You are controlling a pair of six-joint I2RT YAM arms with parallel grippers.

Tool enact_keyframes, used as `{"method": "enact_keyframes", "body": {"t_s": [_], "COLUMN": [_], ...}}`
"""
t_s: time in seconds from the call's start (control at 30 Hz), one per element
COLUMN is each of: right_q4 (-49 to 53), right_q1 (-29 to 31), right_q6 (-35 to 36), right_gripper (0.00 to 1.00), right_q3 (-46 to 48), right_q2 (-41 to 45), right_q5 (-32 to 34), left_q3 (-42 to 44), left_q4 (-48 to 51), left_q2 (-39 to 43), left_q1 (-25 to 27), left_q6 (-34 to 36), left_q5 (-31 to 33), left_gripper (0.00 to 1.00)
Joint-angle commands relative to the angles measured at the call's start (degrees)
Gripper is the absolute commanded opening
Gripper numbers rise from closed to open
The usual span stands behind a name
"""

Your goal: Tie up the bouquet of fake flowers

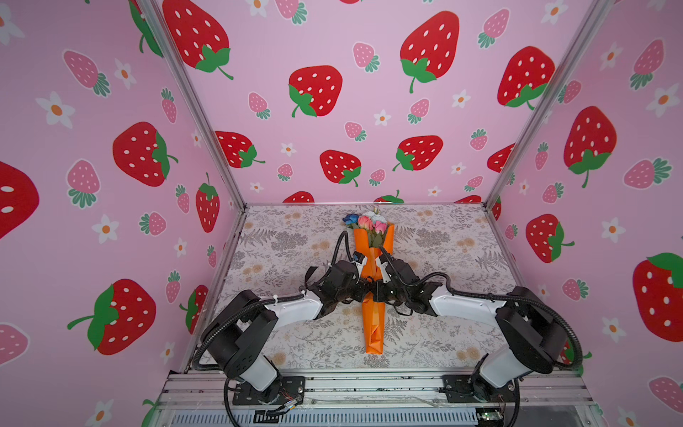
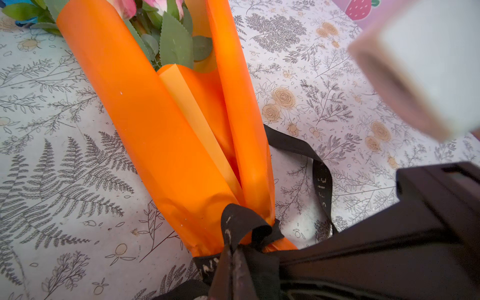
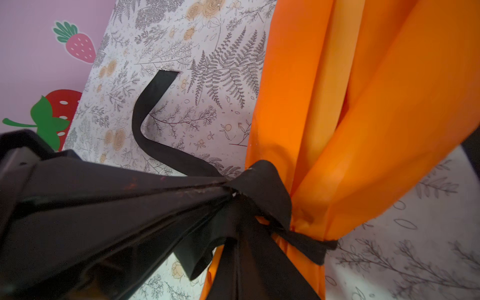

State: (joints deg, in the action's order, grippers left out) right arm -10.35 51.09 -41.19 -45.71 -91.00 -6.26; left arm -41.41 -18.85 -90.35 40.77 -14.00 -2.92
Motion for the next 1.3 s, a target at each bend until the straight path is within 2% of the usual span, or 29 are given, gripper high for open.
{"method": "enact_keyframes", "body": {"t_s": [0.0, 0.5, 0.67, 0.87, 1.27], "right_q4": [-2.5, -7.7, -9.9, -16.2, -20.9], "right_q1": [-0.4, -3.0, -3.2, -3.3, -3.4], "right_q6": [-1.4, -3.8, -3.9, -5.5, -6.2], "right_gripper": [0.00, 0.00, 0.00, 0.00, 0.00], "right_q3": [0.7, -0.5, -1.5, 1.8, 2.8], "right_q2": [-1.3, -6.2, -7.6, -6.2, -8.0], "right_q5": [-1.2, -2.0, -4.5, -8.1, -3.1], "left_q3": [0.0, 1.5, 1.6, 0.9, 1.9], "left_q4": [-1.6, -1.5, -2.8, -3.8, -4.1], "left_q2": [1.9, 4.4, 3.4, 3.0, 4.2], "left_q1": [0.5, 1.3, 1.9, 2.5, 3.4], "left_q6": [-0.6, -0.4, -1.3, -2.0, -4.6], "left_q5": [0.8, 1.5, 1.5, 1.9, 0.6], "left_gripper": [0.00, 0.00, 0.00, 0.00, 0.00]}}
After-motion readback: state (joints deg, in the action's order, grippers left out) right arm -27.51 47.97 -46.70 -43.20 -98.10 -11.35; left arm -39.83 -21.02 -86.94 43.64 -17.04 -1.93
